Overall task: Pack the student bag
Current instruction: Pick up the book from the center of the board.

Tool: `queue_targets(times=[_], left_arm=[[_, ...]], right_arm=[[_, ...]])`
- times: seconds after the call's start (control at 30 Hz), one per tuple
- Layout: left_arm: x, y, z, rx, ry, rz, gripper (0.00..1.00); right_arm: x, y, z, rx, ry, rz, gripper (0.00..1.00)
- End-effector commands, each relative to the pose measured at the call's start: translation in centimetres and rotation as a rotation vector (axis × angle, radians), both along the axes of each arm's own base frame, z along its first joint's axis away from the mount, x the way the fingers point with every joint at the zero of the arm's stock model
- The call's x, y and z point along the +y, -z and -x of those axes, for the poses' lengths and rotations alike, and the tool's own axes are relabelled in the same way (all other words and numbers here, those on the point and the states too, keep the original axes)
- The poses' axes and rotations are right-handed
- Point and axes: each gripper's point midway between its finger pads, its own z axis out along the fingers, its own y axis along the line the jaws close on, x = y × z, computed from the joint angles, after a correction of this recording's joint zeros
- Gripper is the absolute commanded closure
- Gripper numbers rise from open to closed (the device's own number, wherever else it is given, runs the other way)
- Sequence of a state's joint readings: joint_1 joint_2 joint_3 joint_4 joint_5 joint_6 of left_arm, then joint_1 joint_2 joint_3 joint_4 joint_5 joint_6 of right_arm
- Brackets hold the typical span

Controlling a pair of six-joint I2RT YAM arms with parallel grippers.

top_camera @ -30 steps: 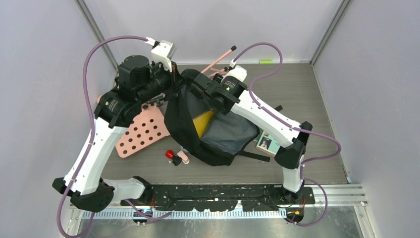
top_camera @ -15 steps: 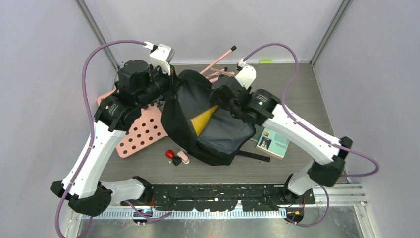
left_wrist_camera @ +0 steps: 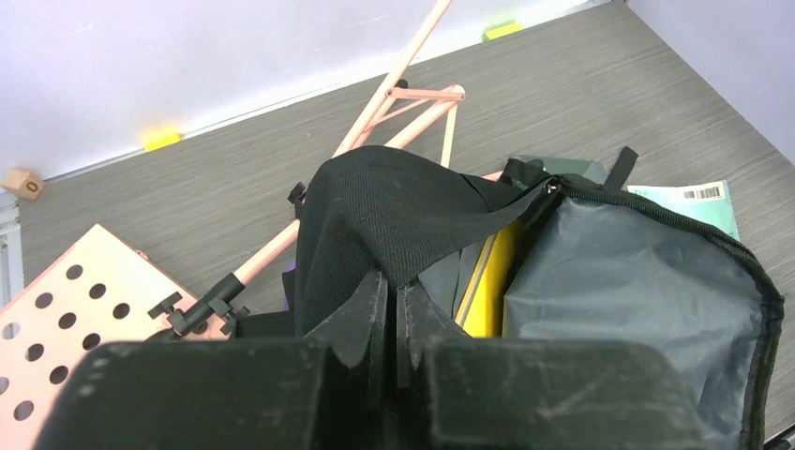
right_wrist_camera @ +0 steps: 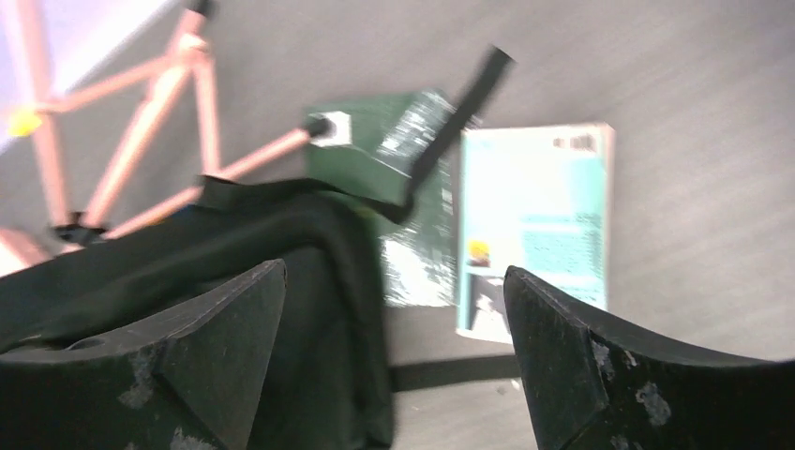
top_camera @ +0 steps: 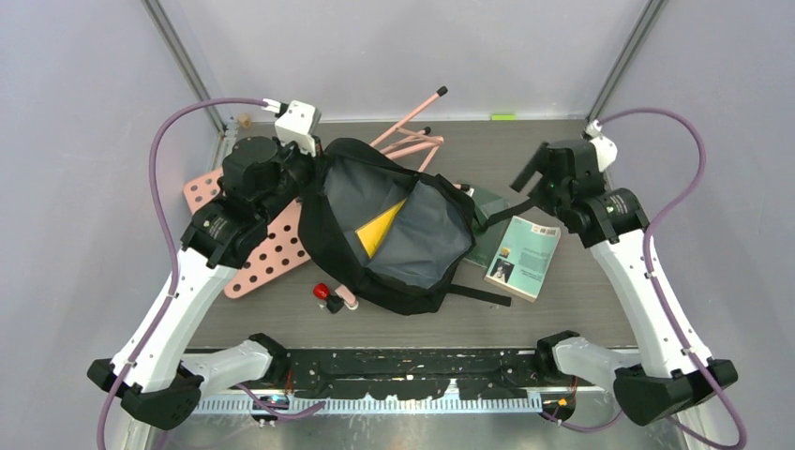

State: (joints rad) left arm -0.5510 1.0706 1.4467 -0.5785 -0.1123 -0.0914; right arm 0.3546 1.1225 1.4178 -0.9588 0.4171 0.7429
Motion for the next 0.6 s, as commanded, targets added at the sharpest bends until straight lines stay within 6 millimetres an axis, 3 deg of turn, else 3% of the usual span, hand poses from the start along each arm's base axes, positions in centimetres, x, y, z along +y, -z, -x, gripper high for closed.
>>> queue_targets(times=[0.0,0.03,0.1,0.23,0.57], left_arm=[[0.3,-3.9,-0.5,-0.148,-0.02,0.07,1.0],[0.1,-3.8,-0.5,-0.145,-0.015,0.071,1.0],[-0.1,-3.5,-0.6,-0.138,-0.008,0.072,1.0],[-0.3,-3.2,-0.5,-0.132,0.004,0.072,1.0],[-0.5,-3.2,-0.5,-0.126,0.022,0.088,1.0]], right_arm=[[-3.9,6.9,1.6,0.203,0.028,-0.025,0.07],[-4.1,8.0,1.8,0.231,0.029,-0.063,0.07],[-6.8,10.9,2.1,0.287,0.125,-0.122,0.08],[-8.3,16.2,2.9,0.388,0.195,-0.19,0.08],[-10.8,24.0,2.5,0.512,0.296,-0.285,0.11]])
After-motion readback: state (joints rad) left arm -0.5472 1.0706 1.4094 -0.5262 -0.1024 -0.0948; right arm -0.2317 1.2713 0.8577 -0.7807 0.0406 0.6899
